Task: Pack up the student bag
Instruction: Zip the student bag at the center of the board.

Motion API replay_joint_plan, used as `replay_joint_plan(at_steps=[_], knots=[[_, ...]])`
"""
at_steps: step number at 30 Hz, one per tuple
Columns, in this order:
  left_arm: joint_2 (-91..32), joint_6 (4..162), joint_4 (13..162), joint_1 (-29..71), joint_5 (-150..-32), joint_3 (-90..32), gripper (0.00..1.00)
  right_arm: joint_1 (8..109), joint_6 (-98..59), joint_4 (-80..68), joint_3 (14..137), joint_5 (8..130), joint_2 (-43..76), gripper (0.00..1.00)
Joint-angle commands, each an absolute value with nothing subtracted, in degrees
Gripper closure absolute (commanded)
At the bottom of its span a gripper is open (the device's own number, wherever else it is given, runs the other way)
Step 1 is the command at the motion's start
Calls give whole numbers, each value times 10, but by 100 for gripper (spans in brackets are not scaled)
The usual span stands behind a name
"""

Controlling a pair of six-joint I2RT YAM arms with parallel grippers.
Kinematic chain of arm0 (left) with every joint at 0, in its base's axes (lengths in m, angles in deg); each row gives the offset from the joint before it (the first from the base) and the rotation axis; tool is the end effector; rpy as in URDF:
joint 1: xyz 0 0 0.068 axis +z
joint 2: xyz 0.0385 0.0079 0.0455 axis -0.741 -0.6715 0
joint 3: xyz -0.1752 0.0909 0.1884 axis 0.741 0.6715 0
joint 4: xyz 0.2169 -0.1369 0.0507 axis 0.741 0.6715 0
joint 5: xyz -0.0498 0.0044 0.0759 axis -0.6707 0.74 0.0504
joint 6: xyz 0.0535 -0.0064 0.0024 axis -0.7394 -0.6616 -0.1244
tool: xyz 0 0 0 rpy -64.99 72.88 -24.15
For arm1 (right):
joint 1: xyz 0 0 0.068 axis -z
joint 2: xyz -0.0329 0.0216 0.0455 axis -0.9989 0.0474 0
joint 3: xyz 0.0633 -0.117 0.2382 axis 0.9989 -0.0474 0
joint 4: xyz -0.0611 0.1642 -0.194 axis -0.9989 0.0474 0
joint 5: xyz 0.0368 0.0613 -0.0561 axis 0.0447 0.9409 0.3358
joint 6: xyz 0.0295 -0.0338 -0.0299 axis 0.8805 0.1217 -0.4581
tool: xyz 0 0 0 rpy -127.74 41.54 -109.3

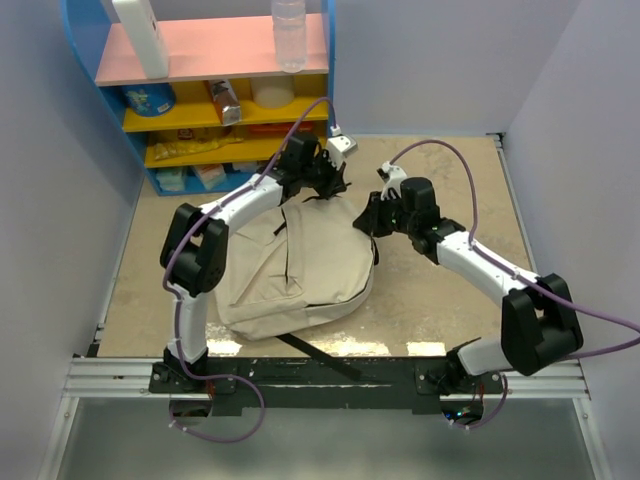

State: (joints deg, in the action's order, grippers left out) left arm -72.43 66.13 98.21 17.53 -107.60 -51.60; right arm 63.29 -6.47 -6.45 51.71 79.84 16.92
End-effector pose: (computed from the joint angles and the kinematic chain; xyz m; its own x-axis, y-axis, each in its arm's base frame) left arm 0.4094 -0.2565 0.2500 -0.3832 0.3222 -0.8657 0.8042 0.5773 -0.1412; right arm 0.2852 0.1397 0.2547 -0.6348 0.0645 -0.7699 -0.4573 0.7719 0.4417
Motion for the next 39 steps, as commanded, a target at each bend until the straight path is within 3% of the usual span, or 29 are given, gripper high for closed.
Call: replay_joint_plan(at_steps=[1, 6, 10, 20, 30, 32, 33, 36, 39], knots=[[-678, 654, 975, 178, -1068, -502, 100, 628, -50, -80, 492, 800, 128, 85], [-658, 637, 975, 178, -1045, -485, 100, 628, -42, -74, 461, 784, 104, 89], [-629, 610, 979, 180, -1023, -460, 100, 626, -28, -65, 437, 752, 72, 100], [-611, 612, 968, 187, -1032, -410, 100, 607, -25, -9, 396, 748, -12, 100], [-600, 602, 966, 202, -1013, -394, 100, 607, 15, 103, 393, 627, -45, 99], [-592, 597, 967, 203, -1024, -387, 100, 607, 17, 88, 388, 655, -50, 70], [-590, 598, 967, 202, -1050, -386, 100, 608, 7, 76, 399, 665, -48, 50], [-591, 616, 966, 199, -1095, -391, 100, 608, -43, 62, 456, 669, -34, 28], [-592, 644, 957, 193, -1146, -392, 100, 608, -98, 54, 517, 685, 5, 20]])
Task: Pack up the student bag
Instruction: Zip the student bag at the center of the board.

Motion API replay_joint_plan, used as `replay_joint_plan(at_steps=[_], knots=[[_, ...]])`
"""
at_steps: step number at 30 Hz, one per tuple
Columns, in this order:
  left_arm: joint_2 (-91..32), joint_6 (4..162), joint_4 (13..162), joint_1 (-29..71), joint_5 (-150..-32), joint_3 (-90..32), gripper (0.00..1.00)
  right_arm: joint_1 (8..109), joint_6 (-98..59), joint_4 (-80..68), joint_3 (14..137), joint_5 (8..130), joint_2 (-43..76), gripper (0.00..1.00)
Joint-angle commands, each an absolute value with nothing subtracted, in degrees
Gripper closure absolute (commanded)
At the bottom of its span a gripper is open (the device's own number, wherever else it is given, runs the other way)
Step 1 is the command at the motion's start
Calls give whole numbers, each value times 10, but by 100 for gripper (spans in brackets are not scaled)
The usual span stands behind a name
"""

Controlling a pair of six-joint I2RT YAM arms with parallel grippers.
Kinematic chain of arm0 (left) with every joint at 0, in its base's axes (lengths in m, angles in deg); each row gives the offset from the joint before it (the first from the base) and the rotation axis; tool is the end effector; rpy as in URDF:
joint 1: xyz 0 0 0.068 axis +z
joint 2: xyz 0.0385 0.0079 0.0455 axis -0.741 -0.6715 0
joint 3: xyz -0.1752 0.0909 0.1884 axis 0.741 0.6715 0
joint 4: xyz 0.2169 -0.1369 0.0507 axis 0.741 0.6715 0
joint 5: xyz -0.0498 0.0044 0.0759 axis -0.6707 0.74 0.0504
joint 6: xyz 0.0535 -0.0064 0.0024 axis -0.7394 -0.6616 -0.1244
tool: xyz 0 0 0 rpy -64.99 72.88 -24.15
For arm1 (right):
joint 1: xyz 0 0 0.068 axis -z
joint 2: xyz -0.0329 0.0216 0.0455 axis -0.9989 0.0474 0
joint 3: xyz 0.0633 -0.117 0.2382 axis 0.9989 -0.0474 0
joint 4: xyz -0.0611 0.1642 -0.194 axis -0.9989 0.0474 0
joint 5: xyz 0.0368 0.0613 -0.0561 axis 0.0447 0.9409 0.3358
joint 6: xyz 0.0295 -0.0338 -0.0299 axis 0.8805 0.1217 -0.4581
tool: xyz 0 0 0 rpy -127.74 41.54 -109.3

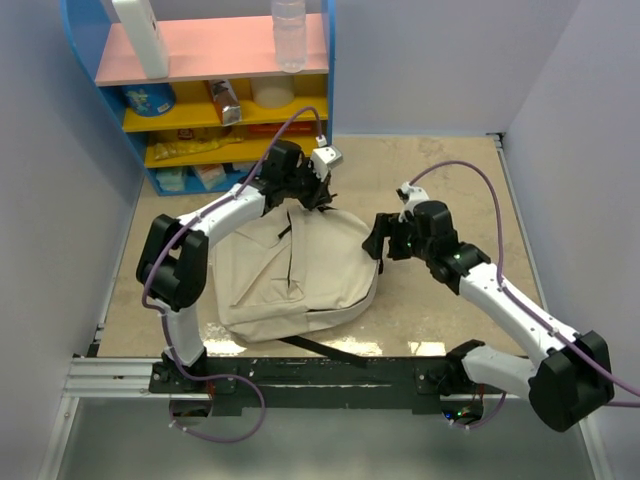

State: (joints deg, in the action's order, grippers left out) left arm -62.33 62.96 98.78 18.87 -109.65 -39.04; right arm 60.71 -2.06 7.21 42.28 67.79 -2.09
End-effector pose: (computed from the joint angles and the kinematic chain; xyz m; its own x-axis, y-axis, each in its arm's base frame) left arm 0.3725 -0.2245 0.2531 -0.3838 0.3637 -0.8488 0.8215 0.5543 -0.1339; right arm 0.2125 0.1111 0.2615 -0.6647 0.1189 -0.7376 -0.2885 0.8698 0.4003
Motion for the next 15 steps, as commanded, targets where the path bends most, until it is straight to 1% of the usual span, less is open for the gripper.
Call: replay_joint_plan(at_steps=[1, 3, 8, 12, 15], knots=[[-592, 654, 954, 190, -1155, -390, 100, 608, -112, 59, 534, 699, 19, 20], [-593, 671, 946, 186, -1177, -390, 100, 608, -138, 44, 560, 748, 58, 21], [-599, 686, 934, 186, -1192, -394, 100, 608, -201, -18, 559, 789, 107, 21], [-602, 684, 934, 186, -1188, -401, 100, 607, -258, 17, 593, 809, 154, 22], [-604, 683, 935, 185, -1179, -404, 100, 607, -258, 5, 602, 818, 188, 23]])
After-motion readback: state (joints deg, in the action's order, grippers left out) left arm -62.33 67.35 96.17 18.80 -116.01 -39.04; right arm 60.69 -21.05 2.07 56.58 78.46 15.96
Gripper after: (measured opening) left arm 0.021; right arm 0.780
